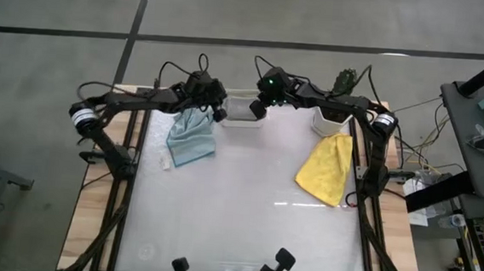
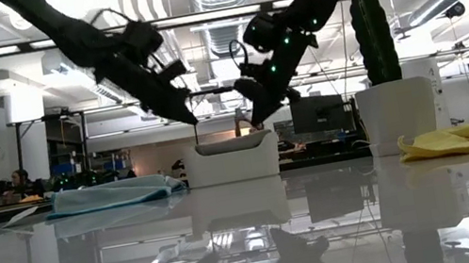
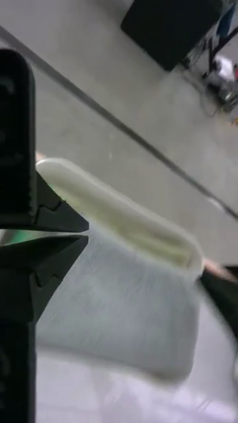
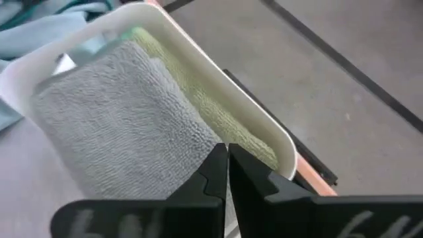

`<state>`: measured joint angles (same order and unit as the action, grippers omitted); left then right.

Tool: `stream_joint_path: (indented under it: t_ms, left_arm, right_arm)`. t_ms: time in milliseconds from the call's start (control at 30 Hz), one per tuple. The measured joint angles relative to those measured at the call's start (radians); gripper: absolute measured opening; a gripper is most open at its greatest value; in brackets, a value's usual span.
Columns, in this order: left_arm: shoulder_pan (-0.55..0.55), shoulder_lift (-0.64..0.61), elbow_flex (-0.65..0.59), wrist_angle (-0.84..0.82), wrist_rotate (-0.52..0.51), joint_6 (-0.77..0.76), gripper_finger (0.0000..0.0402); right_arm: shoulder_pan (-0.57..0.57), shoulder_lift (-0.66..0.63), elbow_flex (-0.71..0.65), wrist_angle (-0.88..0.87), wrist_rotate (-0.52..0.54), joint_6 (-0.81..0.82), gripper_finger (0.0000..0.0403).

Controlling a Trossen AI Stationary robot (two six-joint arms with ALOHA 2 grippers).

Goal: Fold microfiber towels
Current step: Put the gray cloth into the bin, then fold the light blue cloth

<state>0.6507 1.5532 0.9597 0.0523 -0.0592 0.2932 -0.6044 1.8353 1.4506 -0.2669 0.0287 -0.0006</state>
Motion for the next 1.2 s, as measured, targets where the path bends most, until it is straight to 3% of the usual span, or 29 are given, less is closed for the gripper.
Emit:
stream_joint_path:
  t_ms: [333, 667, 1033, 1200]
  left_arm:
    - [-0.166, -0.239, -0.066, -0.435, 0.005, -0.036, 0.0006]
    - [-0.308, -0.29, -0.23, -0.479, 0.083, -0.138, 0.0014]
    - [-0.353, -0.119, -0.253, -0.33, 0.009, -0.184, 0.0162]
    - [-0.353, -0.03, -0.247, -0.321, 0.0, -0.183, 0.0205]
  right_arm:
    - [0.106, -0.05, -0.004, -0.035, -0.001, 0.026, 0.0009]
    - [0.247, -0.068, -0.008, -0.05, -0.002, 0.027, 0.0009]
    - [0.351, -0.099, -0.124, 0.007, -0.001, 0.113, 0.0009]
    - [0.379, -0.099, -0.162, 0.02, 0.0, 0.163, 0.0009]
